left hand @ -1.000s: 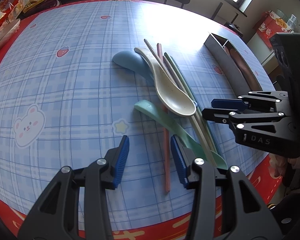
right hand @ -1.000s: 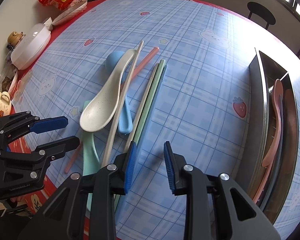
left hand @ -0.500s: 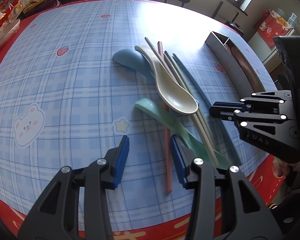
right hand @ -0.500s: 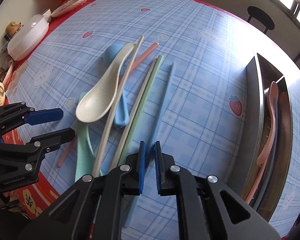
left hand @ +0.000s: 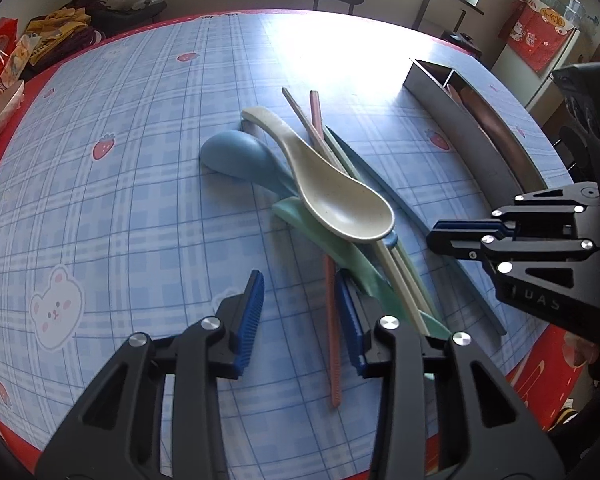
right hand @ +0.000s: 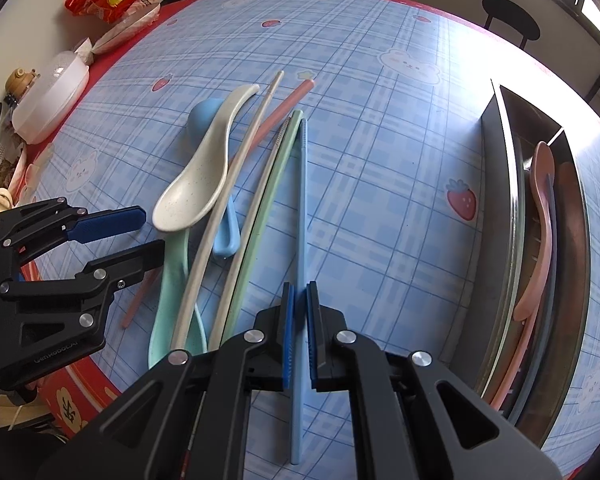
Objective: Organize utensils
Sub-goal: 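Close the right gripper on the blue chopstick while the left grasps the pink chopstick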
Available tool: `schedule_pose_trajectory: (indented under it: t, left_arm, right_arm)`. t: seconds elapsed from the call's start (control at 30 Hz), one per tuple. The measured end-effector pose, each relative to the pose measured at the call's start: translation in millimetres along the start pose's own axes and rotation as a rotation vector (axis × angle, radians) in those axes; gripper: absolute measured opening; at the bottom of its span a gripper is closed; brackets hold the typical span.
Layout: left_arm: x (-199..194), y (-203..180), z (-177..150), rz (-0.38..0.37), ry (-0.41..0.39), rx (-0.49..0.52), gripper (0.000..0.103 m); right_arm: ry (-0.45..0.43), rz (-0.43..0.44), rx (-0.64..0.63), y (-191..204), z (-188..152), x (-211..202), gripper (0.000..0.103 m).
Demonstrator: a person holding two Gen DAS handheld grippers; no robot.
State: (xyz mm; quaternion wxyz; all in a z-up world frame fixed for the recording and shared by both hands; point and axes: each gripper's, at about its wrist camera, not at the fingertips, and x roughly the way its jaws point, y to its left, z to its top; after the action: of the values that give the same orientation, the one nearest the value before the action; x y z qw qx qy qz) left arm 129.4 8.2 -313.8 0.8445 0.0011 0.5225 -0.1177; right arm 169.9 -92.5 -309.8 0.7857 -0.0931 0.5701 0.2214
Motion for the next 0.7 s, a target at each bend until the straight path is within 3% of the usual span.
schedule_pose_trajectory:
  t: [0.27,0.3,0.43,0.5,0.7]
  left_arm:
    - [7.8,-8.0,14.4,0.008,-0.009,0.068,0.036]
    - [8.6,-10.5,15.0,0.005,-0.009,0.083,0.034]
    - [9.3,-17.0,15.0,-0.032,-0.012,0.105,0.009]
    - [9.1,-19.3,14.3,-0.019,-0.014,0.109,0.009]
    - [-1.5,4.4,3.5,-0.032,0.003,-0.024,0.005]
  right_arm:
    - [-0.001,0.018,0.012,-1.8,-0.4,0.6,0.007]
    - [-0.001,0.020,0.013,-2.4,-0.8,0.4,0.007]
    - [-0.004,0.025,0.016,-3.4,-0.9,0.7,0.007]
    - [-0.005,0.028,0.017,-4.0,-1.7,0.3,0.007]
    - [-0.005,0.041,0.025,-6.2,-2.2,-0.5,0.007]
